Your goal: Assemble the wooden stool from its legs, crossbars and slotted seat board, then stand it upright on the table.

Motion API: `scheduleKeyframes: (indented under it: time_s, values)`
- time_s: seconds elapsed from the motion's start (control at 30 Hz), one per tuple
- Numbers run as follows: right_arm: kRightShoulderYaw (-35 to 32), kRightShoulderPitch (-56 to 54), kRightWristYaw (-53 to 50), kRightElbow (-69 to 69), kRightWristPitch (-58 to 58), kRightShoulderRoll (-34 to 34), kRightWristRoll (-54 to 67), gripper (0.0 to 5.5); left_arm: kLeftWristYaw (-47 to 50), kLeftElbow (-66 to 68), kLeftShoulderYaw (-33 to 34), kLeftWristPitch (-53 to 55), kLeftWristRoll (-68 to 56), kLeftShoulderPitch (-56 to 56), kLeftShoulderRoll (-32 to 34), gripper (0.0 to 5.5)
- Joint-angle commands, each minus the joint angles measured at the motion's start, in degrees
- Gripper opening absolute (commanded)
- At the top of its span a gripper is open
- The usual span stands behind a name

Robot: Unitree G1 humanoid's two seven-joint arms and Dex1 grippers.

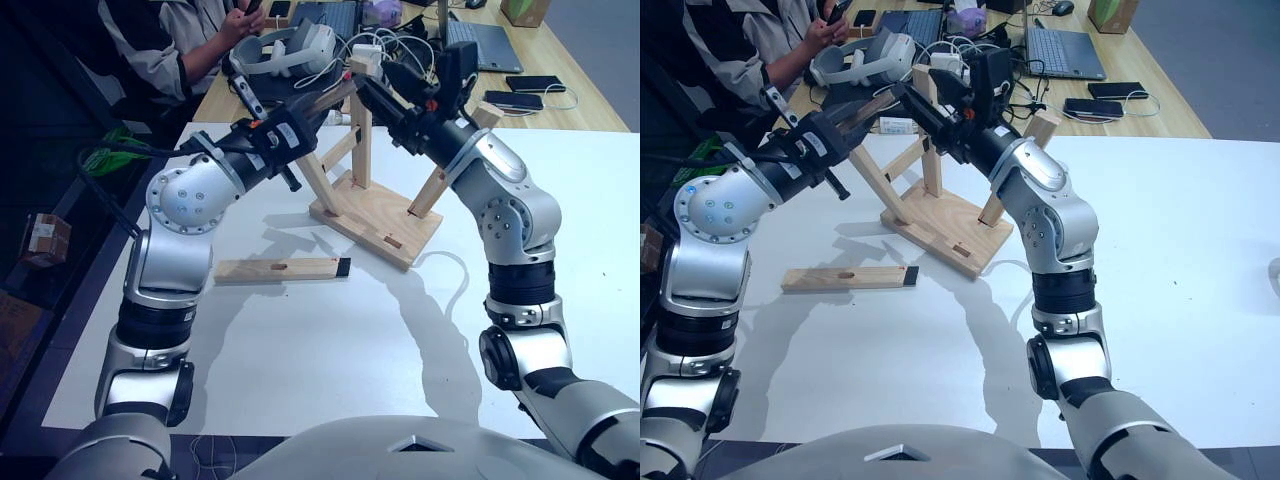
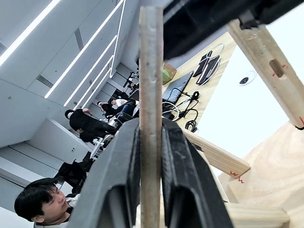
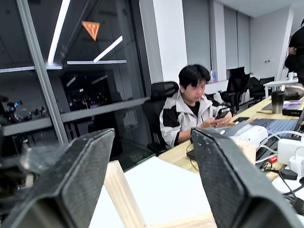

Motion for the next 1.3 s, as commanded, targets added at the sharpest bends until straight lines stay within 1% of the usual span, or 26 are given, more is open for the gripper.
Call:
scheduleKeyframes:
  time_s: [0.03,0.2,0.43,0.6,0.63,0.7,0.83,0.87,0.93,1.03,1.1,1.17,1.23,1.3]
  values:
    - [0.62,-0.1,1.16,-3.02,0.96,0.94,2.46,3.0,-0.47,-0.12,-1.08,1.56,0.03,0.19,-0.03,0.41]
    - [3.15,2.26,3.71,-5.99,4.54,0.83,5.04,3.0,-0.18,-0.01,-1.91,1.89,-0.02,-1.24,-0.62,0.41]
    - [3.46,2.42,6.49,-8.74,6.69,1.03,9.21,3.0,-0.31,1.04,-4.34,1.52,-0.09,-3.51,-2.17,0.41]
    - [4.9,2.76,7.77,-9.92,7.38,0.62,10.3,3.0,-0.84,0.0,-5.58,1.59,-0.47,-3.64,-3.14,0.41]
    - [5.06,3.06,7.73,-10.18,7.4,0.43,10.17,3.0,-1.06,-0.85,-4.5,2.6,-1.63,-2.97,-3.22,0.41]
    - [3.85,3.55,7.39,-10.5,7.58,-0.4,10.69,3.0,-2.02,-4.42,1.09,7.91,-7.99,-0.88,-3.55,0.41]
    - [-3.12,3.97,5.24,-10.6,8.12,-1.72,15.34,3.0,-4.19,-9.74,15.81,24.59,-25.77,0.94,-2.62,0.41]
    - [-5.14,4.13,4.34,-10.5,8.02,-1.86,16.7,3.0,-5.25,-9.59,19.75,29.43,-30.38,2.91,-1.77,0.41]
    - [-7.02,4.62,3.37,-10.33,7.65,-2.58,17.56,3.0,-7.76,-8.56,25.41,36.58,-37.02,9.21,0.23,0.41]
    - [-7.84,5.45,3.05,-10.2,7.37,-4.32,17.23,3.0,-13.65,-8.16,30.14,43.03,-43.02,21.45,5.02,0.41]
    - [-8.17,6.12,3.04,-10.18,7.27,-5.37,16.87,3.0,-17.41,-7.45,31.44,45.41,-45.44,27.67,8.52,0.41]
    - [-7.97,6.63,3.16,-10.14,7.26,-6.13,16.71,3.0,-20.1,-6.47,30.83,45.01,-45.05,32.67,12.1,0.41]
    - [-7.49,7.12,3.15,-10.24,7.26,-6.45,16.4,3.0,-21.56,-4.11,28.42,41.87,-41.52,36.45,15.94,0.41]
    - [-6.81,7.31,3.08,-10.15,7.2,-6.51,16.08,3.0,-21.72,-1.42,26.16,38.34,-38.07,38.54,18.38,0.41]
